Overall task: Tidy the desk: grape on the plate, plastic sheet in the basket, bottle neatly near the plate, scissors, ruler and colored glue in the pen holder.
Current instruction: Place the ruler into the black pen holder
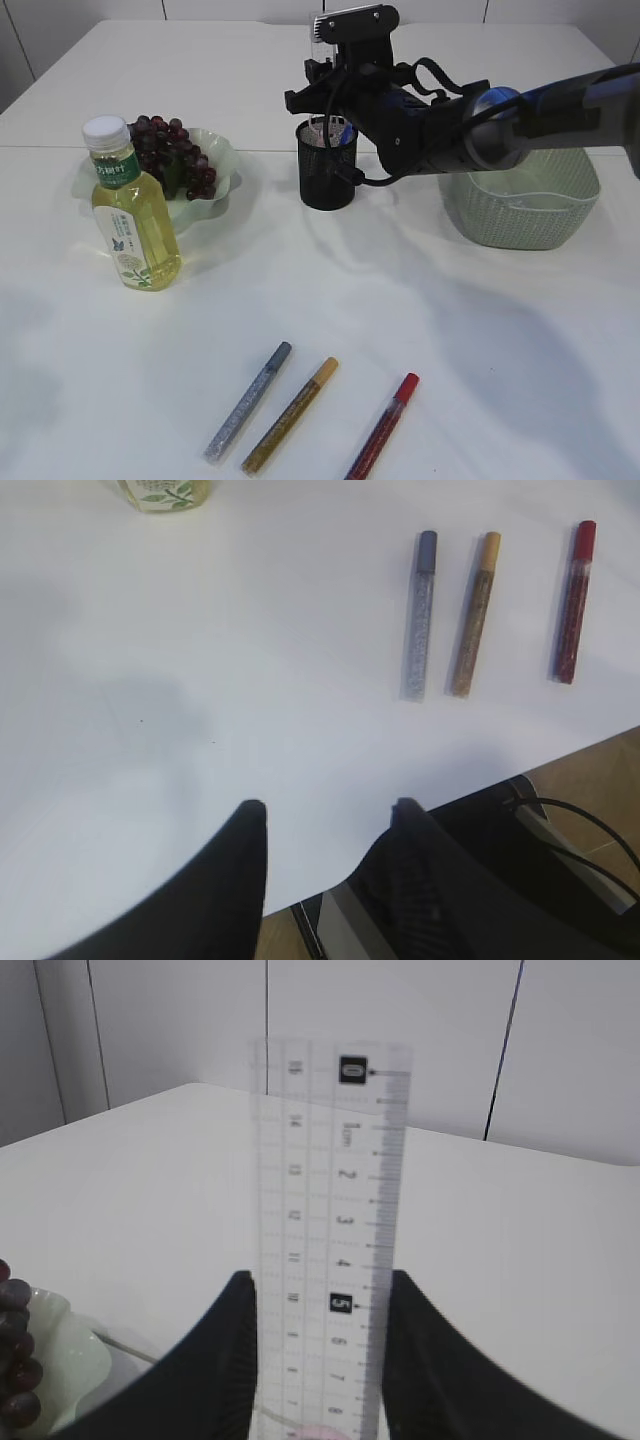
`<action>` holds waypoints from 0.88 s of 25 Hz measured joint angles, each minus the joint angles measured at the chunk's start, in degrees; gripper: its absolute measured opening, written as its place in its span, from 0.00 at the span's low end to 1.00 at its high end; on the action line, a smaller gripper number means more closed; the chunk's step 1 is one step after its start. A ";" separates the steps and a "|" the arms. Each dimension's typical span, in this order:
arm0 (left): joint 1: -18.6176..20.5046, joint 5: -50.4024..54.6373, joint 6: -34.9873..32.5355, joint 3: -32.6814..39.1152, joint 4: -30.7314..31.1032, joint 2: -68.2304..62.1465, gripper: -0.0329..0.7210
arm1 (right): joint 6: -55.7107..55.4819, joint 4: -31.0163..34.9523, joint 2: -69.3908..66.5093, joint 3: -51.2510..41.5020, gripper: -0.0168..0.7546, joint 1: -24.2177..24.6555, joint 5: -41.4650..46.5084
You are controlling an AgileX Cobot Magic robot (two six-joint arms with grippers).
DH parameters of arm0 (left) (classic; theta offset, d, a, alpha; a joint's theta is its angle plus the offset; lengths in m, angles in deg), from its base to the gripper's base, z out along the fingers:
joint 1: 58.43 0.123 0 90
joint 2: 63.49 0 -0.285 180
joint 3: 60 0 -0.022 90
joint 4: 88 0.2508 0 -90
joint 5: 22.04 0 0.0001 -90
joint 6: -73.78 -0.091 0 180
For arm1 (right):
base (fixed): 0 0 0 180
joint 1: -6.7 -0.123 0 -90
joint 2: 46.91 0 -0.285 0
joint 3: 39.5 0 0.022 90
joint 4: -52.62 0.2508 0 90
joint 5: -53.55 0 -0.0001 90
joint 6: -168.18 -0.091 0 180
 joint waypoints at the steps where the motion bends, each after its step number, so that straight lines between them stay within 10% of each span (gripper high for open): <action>1: 0.00 0.00 0.00 0.00 0.00 0.00 0.44 | 0.00 0.04 0.00 0.00 0.39 0.00 0.00; 22: 0.00 -1.48 0.00 0.00 0.11 0.00 0.44 | 0.15 0.91 -1.28 0.21 0.39 0.00 1.84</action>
